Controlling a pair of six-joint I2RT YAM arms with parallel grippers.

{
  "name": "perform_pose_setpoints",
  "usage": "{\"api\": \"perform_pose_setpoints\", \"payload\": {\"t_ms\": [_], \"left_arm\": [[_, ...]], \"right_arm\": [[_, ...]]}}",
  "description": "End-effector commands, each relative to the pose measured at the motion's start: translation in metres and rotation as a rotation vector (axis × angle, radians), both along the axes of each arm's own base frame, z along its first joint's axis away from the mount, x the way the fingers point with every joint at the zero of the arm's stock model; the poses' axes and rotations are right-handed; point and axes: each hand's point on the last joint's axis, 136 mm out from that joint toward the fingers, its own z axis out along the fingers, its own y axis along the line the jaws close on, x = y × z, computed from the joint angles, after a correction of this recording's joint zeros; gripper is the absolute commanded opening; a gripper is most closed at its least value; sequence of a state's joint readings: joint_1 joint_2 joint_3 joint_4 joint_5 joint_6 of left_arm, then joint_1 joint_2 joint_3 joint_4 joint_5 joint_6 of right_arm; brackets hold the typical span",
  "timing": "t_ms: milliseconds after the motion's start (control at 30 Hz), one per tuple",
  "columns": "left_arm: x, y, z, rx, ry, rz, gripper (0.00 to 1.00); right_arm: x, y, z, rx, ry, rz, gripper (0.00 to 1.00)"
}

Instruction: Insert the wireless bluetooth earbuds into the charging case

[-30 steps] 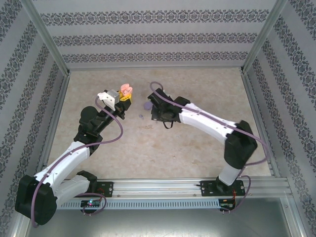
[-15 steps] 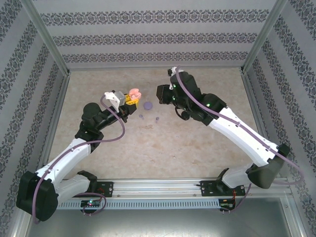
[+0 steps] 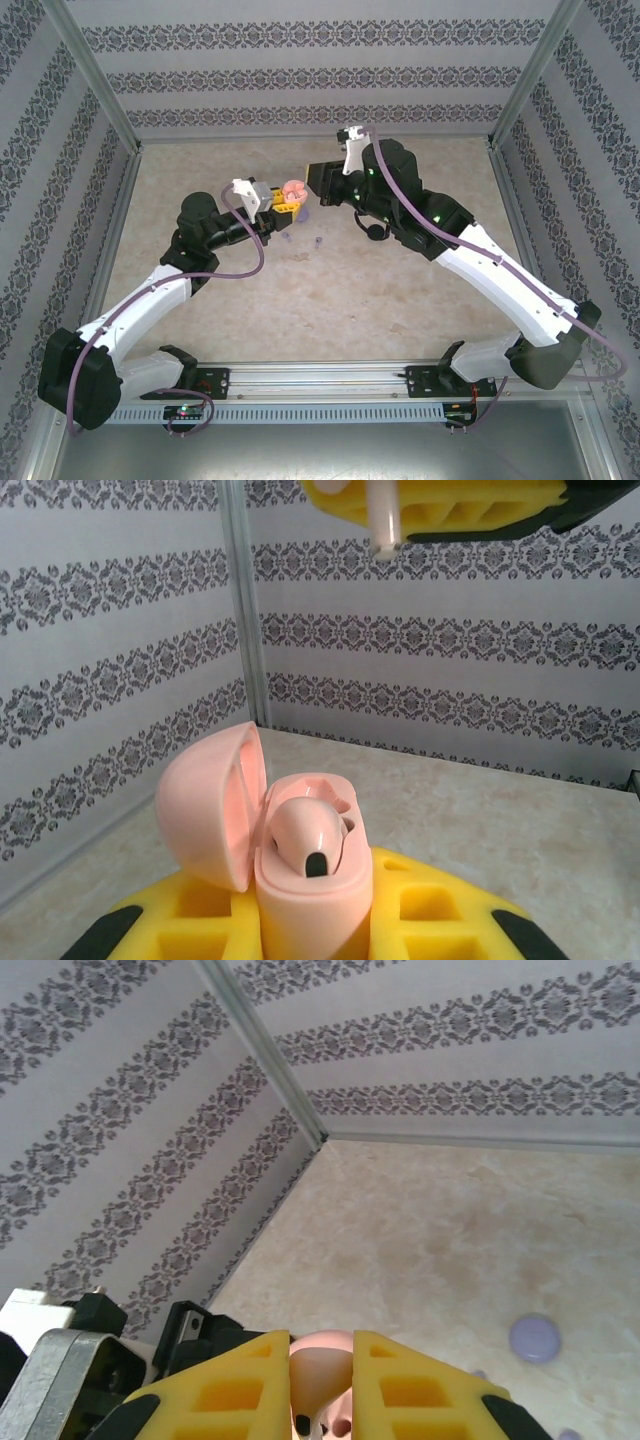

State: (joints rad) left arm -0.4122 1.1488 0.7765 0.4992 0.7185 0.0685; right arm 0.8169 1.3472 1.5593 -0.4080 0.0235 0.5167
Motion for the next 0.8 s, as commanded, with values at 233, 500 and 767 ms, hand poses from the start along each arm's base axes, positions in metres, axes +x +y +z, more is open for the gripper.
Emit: {"api": "perform_pose_setpoints", "payload": {"t_ms": [233,500,767], "left_arm": [[-0.008,-0.008,0.016,0.018,-0.063,-0.048,0.00],[-0.008,-0.008,0.020,0.016,-0.072,-0.048,0.00],[-0.009,-0.009,0.024,0.014,-0.080,-0.048,0.00]], "right_arm": [[-0.009,0.013,-0.008,0.017,-0.008,0.053,0.17],[-0.007,0.018,-0.024,0.008,0.026,0.057,0.17],[-0.003,0.020,-0.039,-0.011,0.050,0.045,0.17]]}}
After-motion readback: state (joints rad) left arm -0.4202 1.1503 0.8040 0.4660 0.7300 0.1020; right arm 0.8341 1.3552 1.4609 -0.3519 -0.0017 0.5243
